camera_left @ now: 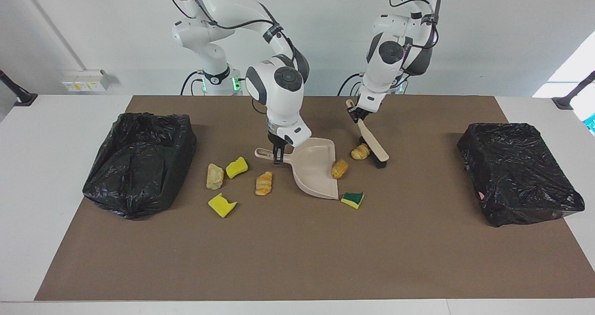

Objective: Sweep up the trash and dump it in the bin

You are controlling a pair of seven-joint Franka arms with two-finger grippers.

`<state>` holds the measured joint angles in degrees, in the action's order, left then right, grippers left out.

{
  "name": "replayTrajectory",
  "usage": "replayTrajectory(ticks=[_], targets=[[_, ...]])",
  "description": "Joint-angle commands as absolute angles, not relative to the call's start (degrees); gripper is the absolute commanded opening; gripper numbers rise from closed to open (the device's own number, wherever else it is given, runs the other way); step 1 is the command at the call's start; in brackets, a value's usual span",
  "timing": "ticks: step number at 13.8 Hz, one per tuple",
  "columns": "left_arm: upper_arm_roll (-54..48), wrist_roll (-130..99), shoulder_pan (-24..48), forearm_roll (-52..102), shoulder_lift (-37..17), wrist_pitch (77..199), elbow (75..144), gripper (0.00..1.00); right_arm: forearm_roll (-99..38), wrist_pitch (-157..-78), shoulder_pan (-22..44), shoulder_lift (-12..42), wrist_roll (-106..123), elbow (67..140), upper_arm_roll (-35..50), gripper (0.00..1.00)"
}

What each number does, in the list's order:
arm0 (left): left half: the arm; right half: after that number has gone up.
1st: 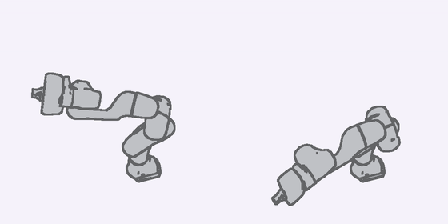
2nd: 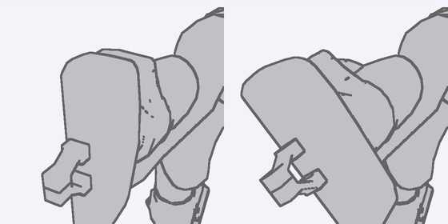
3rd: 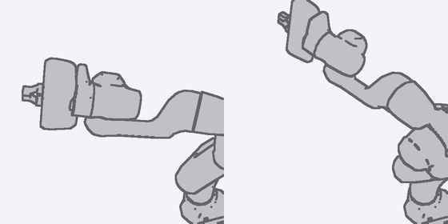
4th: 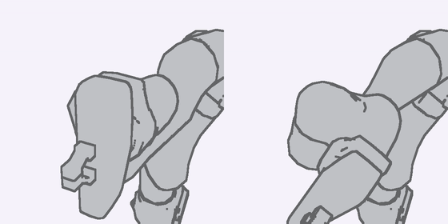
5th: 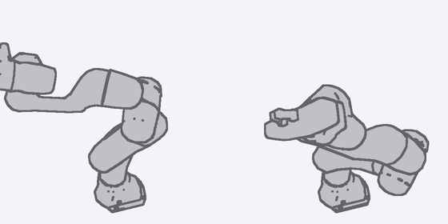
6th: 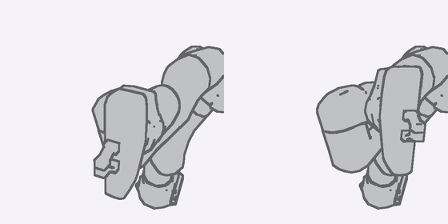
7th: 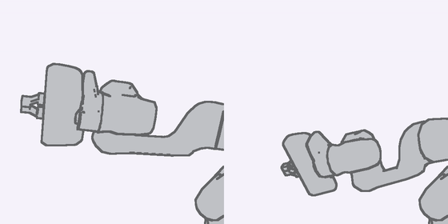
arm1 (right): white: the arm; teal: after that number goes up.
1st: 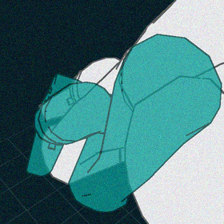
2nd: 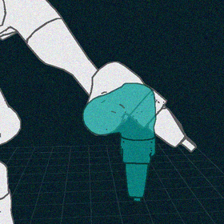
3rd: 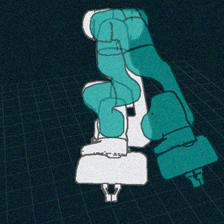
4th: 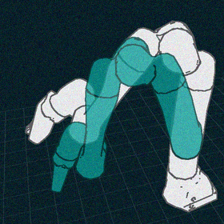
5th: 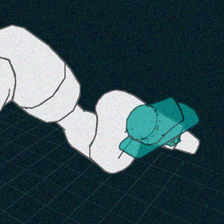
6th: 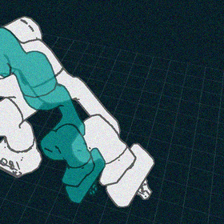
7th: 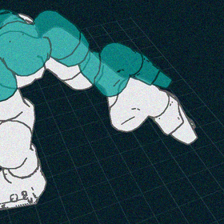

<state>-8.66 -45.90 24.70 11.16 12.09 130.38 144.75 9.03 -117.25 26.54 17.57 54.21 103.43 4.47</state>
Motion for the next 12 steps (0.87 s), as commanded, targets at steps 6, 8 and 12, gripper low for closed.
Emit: replayTrajectory(ticks=[6,8,12], targets=[[-8.00,-42.20,31.02,13.27,1.67,133.86,131.49,0.00,8.53,-118.39,26.10,16.00,56.51,105.64,4.83,0.00],[-7.56,-34.07,30.15,13.18,2.37,130.02,131.48,0.00,8.53,-118.30,26.10,16.00,56.51,105.64,4.83,0.00],[-7.38,-12.33,20.50,10.04,0.89,118.41,125.18,0.00,8.61,-118.04,25.75,16.00,56.86,105.56,4.83,0.00]])
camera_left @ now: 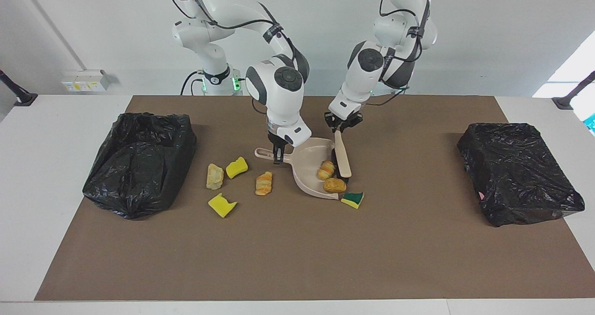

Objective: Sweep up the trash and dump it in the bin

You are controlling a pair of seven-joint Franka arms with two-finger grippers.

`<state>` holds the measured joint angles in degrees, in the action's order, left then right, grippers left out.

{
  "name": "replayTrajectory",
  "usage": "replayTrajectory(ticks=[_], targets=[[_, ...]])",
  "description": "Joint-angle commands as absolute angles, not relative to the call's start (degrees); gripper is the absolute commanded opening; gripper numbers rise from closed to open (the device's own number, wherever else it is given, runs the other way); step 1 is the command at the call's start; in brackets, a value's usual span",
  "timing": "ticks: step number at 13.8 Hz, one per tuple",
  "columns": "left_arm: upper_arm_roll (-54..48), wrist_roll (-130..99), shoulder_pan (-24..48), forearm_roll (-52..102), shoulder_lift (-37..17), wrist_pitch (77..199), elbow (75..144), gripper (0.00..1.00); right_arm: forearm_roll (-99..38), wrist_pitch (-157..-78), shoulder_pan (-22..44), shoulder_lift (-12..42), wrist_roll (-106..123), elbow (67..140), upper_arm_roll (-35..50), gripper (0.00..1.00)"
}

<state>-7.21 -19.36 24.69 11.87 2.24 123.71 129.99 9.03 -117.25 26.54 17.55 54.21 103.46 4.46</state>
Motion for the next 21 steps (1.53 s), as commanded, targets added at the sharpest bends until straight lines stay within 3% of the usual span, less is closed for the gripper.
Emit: replayTrajectory(ticks=[1,5,8,13,21], targets=[[-7.38,-11.09,19.09,6.80,0.01,117.08,123.42,0.00,8.61,-118.04,25.75,16.00,56.87,105.64,4.83,0.00],[-7.38,-0.89,12.49,3.69,-1.49,116.79,121.99,0.00,8.61,-118.04,25.75,15.91,56.78,105.56,4.75,0.00],[-7.38,1.57,9.41,3.08,-7.10,123.13,116.03,0.00,8.70,-117.69,25.75,15.65,56.69,105.56,4.66,0.00],[-7.56,1.93,12.64,-0.44,-9.23,122.26,116.36,0.00,8.70,-117.60,25.75,15.56,56.60,105.56,4.66,0.00],[-7.91,-1.58,22.23,-0.18,-7.03,111.62,116.72,0.00,8.70,-117.60,25.66,15.56,56.25,105.64,4.66,0.00]])
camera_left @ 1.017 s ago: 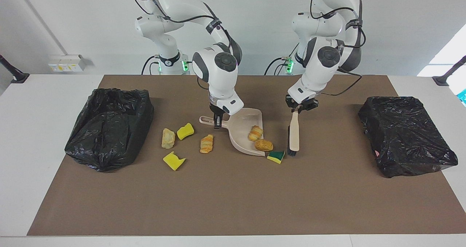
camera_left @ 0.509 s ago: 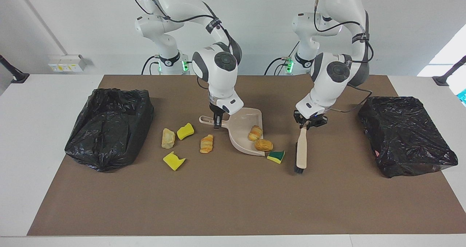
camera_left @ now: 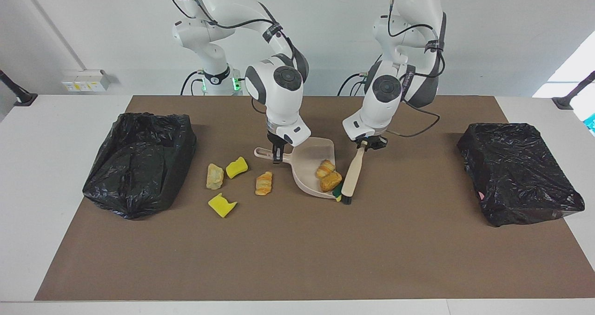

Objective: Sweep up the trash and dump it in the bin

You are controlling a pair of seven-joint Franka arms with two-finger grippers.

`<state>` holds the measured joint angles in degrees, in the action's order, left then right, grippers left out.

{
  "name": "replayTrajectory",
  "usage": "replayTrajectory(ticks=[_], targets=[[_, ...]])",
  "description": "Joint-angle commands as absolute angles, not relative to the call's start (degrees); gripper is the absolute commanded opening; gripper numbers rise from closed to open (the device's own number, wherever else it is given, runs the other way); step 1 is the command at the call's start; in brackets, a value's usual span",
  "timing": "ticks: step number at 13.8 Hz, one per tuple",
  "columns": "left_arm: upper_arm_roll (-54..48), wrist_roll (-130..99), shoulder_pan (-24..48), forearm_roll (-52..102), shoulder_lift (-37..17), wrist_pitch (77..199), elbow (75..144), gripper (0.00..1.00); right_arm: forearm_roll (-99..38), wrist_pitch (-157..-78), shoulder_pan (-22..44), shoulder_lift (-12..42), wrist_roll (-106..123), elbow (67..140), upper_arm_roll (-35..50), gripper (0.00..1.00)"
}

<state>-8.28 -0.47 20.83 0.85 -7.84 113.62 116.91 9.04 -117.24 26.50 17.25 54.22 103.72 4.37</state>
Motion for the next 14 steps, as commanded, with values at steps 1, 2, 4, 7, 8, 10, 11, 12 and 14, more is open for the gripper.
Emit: replayTrajectory(ticks=[1,2,4,7,8,10,11,12,14], targets=[[-8.08,-1.58,22.58,0.17,-6.60,110.32,116.72,0.00,8.70,-117.60,25.66,15.56,56.25,105.64,4.66,0.00],[-8.09,-2.02,23.54,0.44,-5.46,108.48,116.72,0.00,8.70,-117.60,25.66,15.56,56.25,105.64,4.75,0.00],[-8.00,-2.72,23.56,1.66,-3.61,107.76,116.72,0.00,8.70,-117.42,25.58,15.56,56.69,105.64,4.75,0.00],[-7.12,-3.07,21.72,1.93,-2.81,107.93,116.19,0.00,8.70,-117.60,24.44,15.56,57.22,105.64,4.75,0.00],[-7.12,-3.25,19.62,1.93,-2.20,107.93,115.84,0.00,8.70,-118.29,24.17,15.64,57.30,105.64,4.83,0.00],[-7.12,-5.69,17.33,1.93,1.38,107.84,115.84,0.00,8.26,-119.87,23.47,15.64,57.30,105.73,4.83,0.00],[-7.12,-6.93,16.27,1.93,3.41,107.58,115.84,0.00,7.83,-120.23,23.47,15.64,57.48,105.91,4.92,0.00],[-7.12,-7.03,16.00,1.93,4.21,107.58,115.93,0.00,7.82,-120.32,23.47,15.64,57.65,105.91,4.83,0.00],[-7.12,-7.03,16.00,2.11,5.00,108.02,117.24,0.00,7.82,-120.24,23.47,15.64,57.57,105.91,4.83,0.00]])
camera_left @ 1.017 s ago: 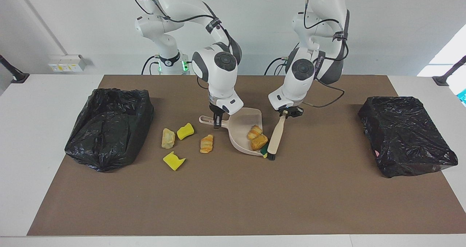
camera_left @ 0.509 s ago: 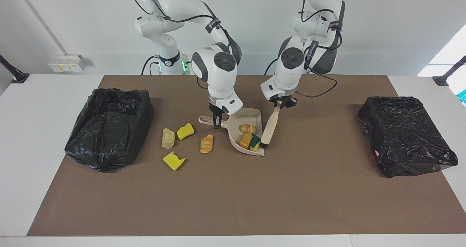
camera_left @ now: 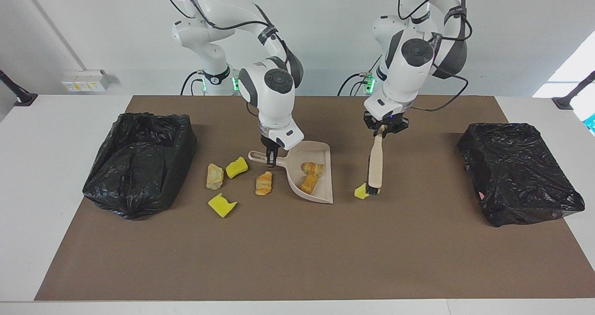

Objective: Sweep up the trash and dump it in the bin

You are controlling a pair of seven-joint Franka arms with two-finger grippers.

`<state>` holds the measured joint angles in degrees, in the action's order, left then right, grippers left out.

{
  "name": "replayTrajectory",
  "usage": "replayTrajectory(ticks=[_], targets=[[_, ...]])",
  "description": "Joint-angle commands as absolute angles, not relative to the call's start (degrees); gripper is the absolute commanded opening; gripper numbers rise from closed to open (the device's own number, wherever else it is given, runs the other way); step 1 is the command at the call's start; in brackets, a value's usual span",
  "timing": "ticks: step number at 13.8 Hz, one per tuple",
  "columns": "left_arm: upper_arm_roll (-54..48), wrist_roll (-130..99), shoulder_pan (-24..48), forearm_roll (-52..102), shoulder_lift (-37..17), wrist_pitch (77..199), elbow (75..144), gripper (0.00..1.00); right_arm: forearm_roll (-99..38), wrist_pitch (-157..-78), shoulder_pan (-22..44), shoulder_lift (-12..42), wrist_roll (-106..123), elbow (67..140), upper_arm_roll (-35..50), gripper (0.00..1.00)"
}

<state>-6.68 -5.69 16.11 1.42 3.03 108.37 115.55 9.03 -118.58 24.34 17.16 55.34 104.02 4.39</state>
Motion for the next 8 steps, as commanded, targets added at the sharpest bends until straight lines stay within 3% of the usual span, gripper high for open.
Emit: replayTrajectory(ticks=[1,6,8], targets=[[-7.12,-7.29,15.91,2.11,5.10,108.19,117.59,0.00,7.82,-120.15,23.47,15.56,57.66,105.91,4.83,0.00],[-7.38,-10.97,15.90,4.83,3.70,113.80,122.67,0.00,7.82,-119.71,23.47,15.56,58.80,105.91,4.83,0.00],[-7.38,-14.57,20.54,4.92,4.04,116.71,127.16,0.00,7.82,-120.32,23.47,15.47,58.54,106.52,4.83,0.00]])
